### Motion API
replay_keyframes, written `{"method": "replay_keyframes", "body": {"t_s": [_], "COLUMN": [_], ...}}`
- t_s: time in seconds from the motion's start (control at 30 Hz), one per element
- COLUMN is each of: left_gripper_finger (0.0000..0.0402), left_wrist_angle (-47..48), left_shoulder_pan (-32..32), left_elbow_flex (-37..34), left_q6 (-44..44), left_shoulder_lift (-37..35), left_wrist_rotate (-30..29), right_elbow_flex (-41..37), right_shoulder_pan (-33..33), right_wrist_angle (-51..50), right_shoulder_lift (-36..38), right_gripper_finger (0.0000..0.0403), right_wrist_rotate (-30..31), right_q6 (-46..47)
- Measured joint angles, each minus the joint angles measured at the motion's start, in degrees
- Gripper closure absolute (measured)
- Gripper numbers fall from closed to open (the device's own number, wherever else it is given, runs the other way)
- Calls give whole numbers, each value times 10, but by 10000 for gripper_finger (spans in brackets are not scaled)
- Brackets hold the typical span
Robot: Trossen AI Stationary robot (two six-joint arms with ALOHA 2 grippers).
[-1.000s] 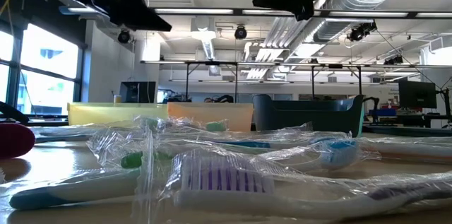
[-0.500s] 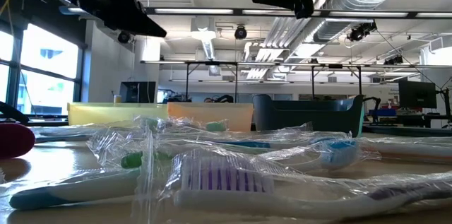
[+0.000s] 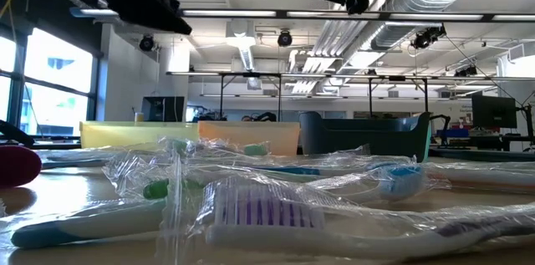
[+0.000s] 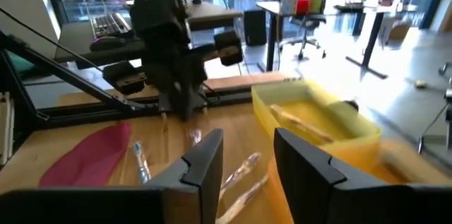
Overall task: Pick & Place Toothbrushes
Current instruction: Put the green toothbrush into the orange bin
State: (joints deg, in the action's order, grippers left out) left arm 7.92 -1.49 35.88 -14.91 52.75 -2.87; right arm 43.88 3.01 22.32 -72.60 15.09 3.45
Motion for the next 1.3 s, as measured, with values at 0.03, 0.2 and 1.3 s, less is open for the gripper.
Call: {"method": "replay_keyframes", "body": {"t_s": [0.03, 0.2, 1.3], "left_gripper_finger": [401, 401, 284], "left_wrist_angle": [9, 111, 205], "left_shoulder_pan": [0, 5, 63], "left_elbow_flex": [9, 61, 133], "left_q6": [-1, -14, -40], "left_shoulder_lift": [0, 8, 206], "left_wrist_rotate": [8, 4, 208], "right_elbow_flex": [0, 0, 0], "right_shoulder_pan": [0, 0, -4], "right_wrist_angle": [6, 33, 8], "right_shoulder_lift": [0, 0, 0], "right_gripper_finger": [283, 283, 283], "right_wrist_rotate": [0, 0, -2], "right_q6": [-11, -65, -1]}}
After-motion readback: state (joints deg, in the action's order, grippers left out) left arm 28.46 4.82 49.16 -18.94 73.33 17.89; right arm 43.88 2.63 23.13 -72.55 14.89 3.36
